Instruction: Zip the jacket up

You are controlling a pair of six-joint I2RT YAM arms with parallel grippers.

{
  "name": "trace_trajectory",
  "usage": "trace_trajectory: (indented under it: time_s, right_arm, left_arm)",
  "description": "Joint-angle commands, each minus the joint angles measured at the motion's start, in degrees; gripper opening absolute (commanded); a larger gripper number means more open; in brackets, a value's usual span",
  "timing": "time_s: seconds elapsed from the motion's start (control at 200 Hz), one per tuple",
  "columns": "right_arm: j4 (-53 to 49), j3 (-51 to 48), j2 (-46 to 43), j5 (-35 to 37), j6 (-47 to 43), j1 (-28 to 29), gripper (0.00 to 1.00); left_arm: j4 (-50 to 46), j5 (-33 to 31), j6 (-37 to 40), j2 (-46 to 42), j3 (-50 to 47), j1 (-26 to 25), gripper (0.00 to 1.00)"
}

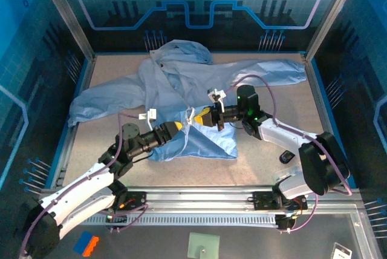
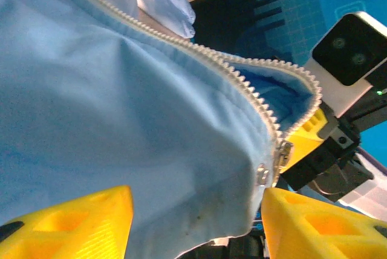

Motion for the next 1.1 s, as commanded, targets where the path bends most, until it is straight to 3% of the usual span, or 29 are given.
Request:
trace_trajectory:
  time_s: [0.0, 0.265, 0.565, 0.66, 0.83, 1.091]
  right_arm:
    - [2.6, -0.5, -0.3, 0.1, 0.1, 0.4, 0.0]
    - [2.6, -0.8, -0.6, 0.2, 0.0, 0.5, 0.0]
    - [2.8, -1.4, -0.8, 0.3, -0.1, 0.5, 0.0]
    - [2.8, -1.5, -0.8, 0.3, 0.0, 0.5, 0.0]
    - [1.0, -0.9, -1.4, 0.5, -0.8, 0.5, 0.0]
    - [2.3, -2.3, -1.7, 1.0, 0.4, 0.5, 0.0]
  left_arm:
    - [7.0, -1.1, -2.8, 0.9, -1.4, -1.2, 0.6]
    - [12.4, -1.2, -3.3, 5.3, -0.5, -2.8, 0.6]
    - [14.6, -2.1, -3.5, 5.8, -0.2, -3.0, 0.45]
    - [15.3, -2.1, -3.4, 5.7, -0.1, -3.0, 0.35]
    - [16.2, -1.4, -0.1, 5.4, 0.4, -3.1, 0.0]
    - [-6.1, 0.7, 11.7, 0.3, 7.0, -3.4, 0.0]
